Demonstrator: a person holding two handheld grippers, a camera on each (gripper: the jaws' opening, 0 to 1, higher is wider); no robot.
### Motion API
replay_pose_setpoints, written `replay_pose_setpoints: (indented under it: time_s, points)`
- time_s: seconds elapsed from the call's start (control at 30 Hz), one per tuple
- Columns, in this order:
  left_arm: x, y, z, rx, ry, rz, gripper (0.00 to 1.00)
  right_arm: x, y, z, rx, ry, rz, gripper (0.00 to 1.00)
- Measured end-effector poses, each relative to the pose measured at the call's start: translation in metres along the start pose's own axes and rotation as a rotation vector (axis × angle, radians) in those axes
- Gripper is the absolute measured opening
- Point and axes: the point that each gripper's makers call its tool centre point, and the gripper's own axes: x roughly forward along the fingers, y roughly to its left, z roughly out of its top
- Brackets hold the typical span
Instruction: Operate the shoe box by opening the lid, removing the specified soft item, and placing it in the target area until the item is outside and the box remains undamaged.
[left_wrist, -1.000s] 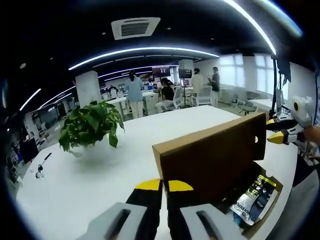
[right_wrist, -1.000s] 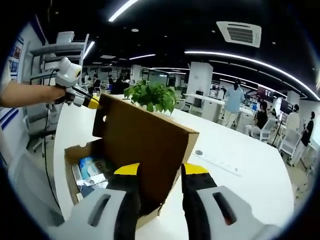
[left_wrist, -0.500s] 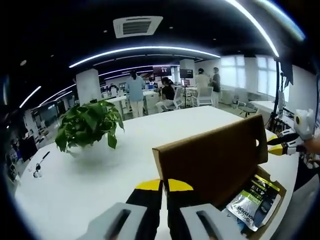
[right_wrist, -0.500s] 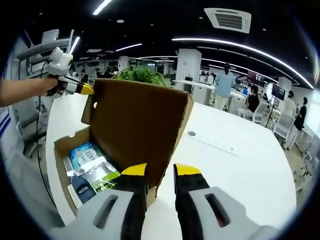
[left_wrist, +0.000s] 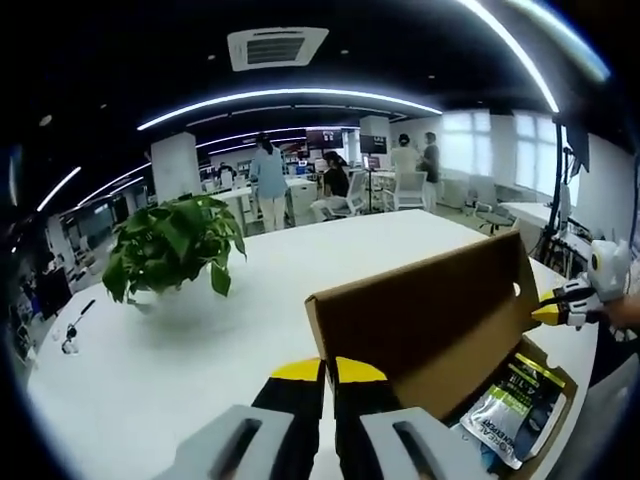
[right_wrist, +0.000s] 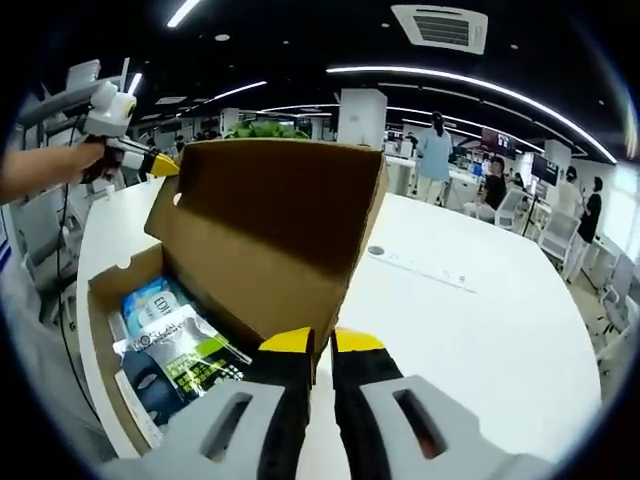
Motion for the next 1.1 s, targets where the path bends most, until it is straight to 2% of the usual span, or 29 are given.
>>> replay_pose_setpoints:
  time_s: [0.27, 0.47, 0.63, 0.77, 1.1]
  points:
    - [0.011, 0.004, -0.001, -0.017, 0.009, 0.0, 0.02, 0.003, -0.002, -0.002, -0.022, -0.003, -0.012, 0.02]
    - [0.019, 0.006, -0.001, -0.003, 0.017, 0.024, 0.02, 0.004, -0.003, -0.001, -0.069, -0.006, -0.015, 0.02]
    - [0.019, 0.007, -0.001, -0.021, -0.001, 0.038, 0.03, 0.006, -0.004, -0.001, -0.066, -0.003, -0.009, 0.02]
    - [0.019, 0.008, -0.013, -0.07, -0.001, 0.046, 0.06, 0.007, -0.004, -0.001, -0.072, -0.002, -0.007, 0.02]
    - [0.007, -0.002, -0.045, -0.109, 0.024, 0.052, 0.08, 0.012, -0.006, -0.001, -0.096, 0.009, 0.002, 0.02]
